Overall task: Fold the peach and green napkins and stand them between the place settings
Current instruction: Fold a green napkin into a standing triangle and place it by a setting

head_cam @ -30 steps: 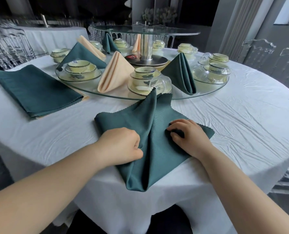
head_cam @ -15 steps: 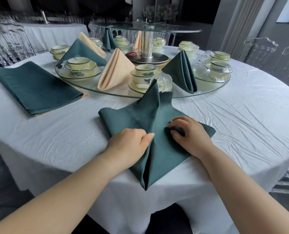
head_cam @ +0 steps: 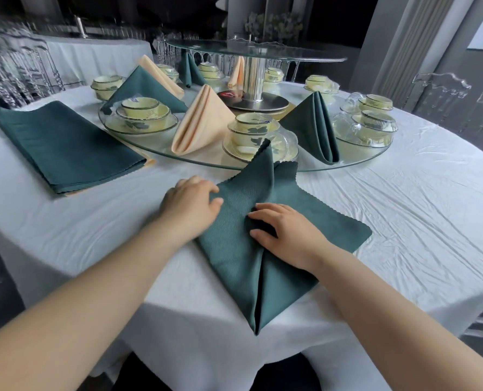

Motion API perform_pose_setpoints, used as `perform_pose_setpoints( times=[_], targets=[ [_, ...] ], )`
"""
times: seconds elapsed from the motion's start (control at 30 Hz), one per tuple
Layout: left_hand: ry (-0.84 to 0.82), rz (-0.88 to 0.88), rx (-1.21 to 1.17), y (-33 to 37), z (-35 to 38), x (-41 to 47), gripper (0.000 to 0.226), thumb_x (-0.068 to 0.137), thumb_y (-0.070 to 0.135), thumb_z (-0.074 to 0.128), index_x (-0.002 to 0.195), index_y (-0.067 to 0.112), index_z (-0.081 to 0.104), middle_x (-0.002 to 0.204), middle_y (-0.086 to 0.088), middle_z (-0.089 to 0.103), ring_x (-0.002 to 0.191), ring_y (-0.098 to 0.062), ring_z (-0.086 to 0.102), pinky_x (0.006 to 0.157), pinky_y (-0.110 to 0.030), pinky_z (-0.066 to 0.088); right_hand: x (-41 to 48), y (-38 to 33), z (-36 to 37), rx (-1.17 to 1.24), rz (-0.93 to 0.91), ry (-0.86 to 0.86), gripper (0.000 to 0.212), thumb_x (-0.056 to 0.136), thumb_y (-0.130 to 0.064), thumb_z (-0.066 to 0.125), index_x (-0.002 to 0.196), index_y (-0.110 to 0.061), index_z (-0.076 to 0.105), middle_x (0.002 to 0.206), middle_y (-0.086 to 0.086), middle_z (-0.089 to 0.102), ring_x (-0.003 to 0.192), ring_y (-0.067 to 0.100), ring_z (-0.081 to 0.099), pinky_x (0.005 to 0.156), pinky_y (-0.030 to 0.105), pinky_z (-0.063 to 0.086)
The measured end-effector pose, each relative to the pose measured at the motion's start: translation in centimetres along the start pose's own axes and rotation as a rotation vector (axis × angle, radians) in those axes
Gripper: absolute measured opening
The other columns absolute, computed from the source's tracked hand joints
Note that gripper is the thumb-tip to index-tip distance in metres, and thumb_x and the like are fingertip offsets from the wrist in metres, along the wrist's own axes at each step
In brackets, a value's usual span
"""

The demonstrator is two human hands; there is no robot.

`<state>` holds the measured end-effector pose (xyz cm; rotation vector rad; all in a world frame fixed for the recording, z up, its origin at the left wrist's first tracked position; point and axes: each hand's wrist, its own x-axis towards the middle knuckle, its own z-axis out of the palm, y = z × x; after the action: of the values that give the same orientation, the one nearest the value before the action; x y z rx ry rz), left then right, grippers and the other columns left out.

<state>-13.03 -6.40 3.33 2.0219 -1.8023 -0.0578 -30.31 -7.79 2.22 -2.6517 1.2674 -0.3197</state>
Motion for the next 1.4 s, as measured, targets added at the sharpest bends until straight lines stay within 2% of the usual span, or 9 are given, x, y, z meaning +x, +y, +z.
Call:
perform_pose_setpoints(
  times=[0.13,0.43,0.57,0.67,0.77,0.83,0.97,1.1,1.4],
  targets=[
    [-0.125,-0.164,0.061,-2.0,0.7,3.2,0.036,0.092,0.033,0.050,0.124,0.017,0.052,0.132,-0.007,0.049,0.125,-0.027,0.038,0.100,-0.031,0.029,-0.2,0.1,0.0,0.030,0.007,0.013,0.041,0.093,-0.032,0.046,0.133,-0.022,0.044,0.146,-0.004,0.033,0.135,0.012,0.027,0.106,0.016,0.015],
    [0.090,-0.117,0.037,-2.9,1.4,3.4,0.028,0.094,0.014,0.043,0.120,0.015,0.054,0.128,-0.007,0.053,0.122,-0.028,0.040,0.095,-0.031,0.026,0.2,0.3,0.3,0.030,0.005,-0.021,0.042,0.097,-0.030,0.038,0.138,-0.019,0.037,0.151,-0.003,0.024,0.139,0.010,0.019,0.108,0.015,0.007],
    [0.119,0.247,-0.168,-0.3,0.2,-0.5,0.046,0.089,0.031,0.034,0.121,0.008,0.059,0.124,-0.011,0.058,0.116,-0.025,0.052,0.096,-0.027,0.032,0.5,0.4,0.7,-0.007,0.011,-0.048,0.044,0.098,-0.030,0.033,0.140,-0.019,0.032,0.153,-0.002,0.019,0.141,0.011,0.014,0.114,0.023,0.006],
    [-0.049,0.549,-0.100,2.7,0.5,-5.5,0.071,0.079,0.044,0.017,0.128,0.007,0.052,0.132,-0.009,0.054,0.119,-0.015,0.052,0.096,-0.015,0.024,0.6,0.5,0.8,-0.025,0.007,-0.066,0.045,0.098,-0.027,0.032,0.142,-0.020,0.027,0.154,-0.003,0.014,0.142,0.010,0.011,0.113,0.023,0.004],
    [-0.242,0.426,-0.018,3.2,2.1,-8.4,0.093,0.060,0.054,-0.017,0.147,0.025,-0.003,0.154,0.011,-0.008,0.139,0.002,-0.006,0.099,-0.009,-0.017,0.5,0.6,0.8,-0.001,0.018,-0.073,0.047,0.099,-0.028,0.030,0.144,-0.020,0.020,0.154,-0.003,0.011,0.142,0.009,0.007,0.110,0.019,0.000],
    [-0.262,0.392,0.042,3.1,2.5,-8.7,0.093,0.056,0.053,-0.022,0.144,0.024,-0.017,0.151,0.012,-0.022,0.137,0.002,-0.017,0.098,-0.012,-0.022,0.5,0.5,0.8,0.015,0.030,-0.050,0.049,0.099,-0.028,0.031,0.144,-0.019,0.017,0.155,-0.003,0.010,0.142,0.009,0.008,0.110,0.017,0.001],
    [-0.274,0.313,0.161,3.2,2.4,-8.6,0.094,0.060,0.058,-0.020,0.145,0.018,-0.017,0.153,0.006,-0.020,0.139,-0.004,-0.017,0.104,-0.019,-0.018,0.4,0.4,0.8,0.009,0.051,-0.023,0.054,0.097,-0.032,0.035,0.145,-0.017,0.016,0.154,-0.001,0.013,0.142,0.009,0.010,0.113,0.021,0.004],
    [-0.379,0.198,0.213,2.3,1.4,-6.7,0.067,0.095,0.052,0.014,0.147,0.016,-0.007,0.155,0.002,-0.013,0.141,-0.009,-0.012,0.111,-0.025,-0.010,0.5,0.4,0.9,-0.013,0.058,-0.037,0.053,0.097,-0.035,0.036,0.144,-0.017,0.019,0.154,-0.002,0.015,0.141,0.010,0.012,0.112,0.021,0.003],
    [-0.269,-0.028,0.242,-2.1,0.1,-1.6,0.063,0.096,0.050,0.013,0.147,0.013,0.004,0.156,-0.001,-0.002,0.143,-0.012,-0.004,0.113,-0.028,-0.006,0.5,0.6,1.0,-0.024,0.048,-0.020,0.052,0.097,-0.036,0.035,0.143,-0.017,0.022,0.154,-0.002,0.015,0.141,0.009,0.012,0.112,0.021,0.003]
  ],
)
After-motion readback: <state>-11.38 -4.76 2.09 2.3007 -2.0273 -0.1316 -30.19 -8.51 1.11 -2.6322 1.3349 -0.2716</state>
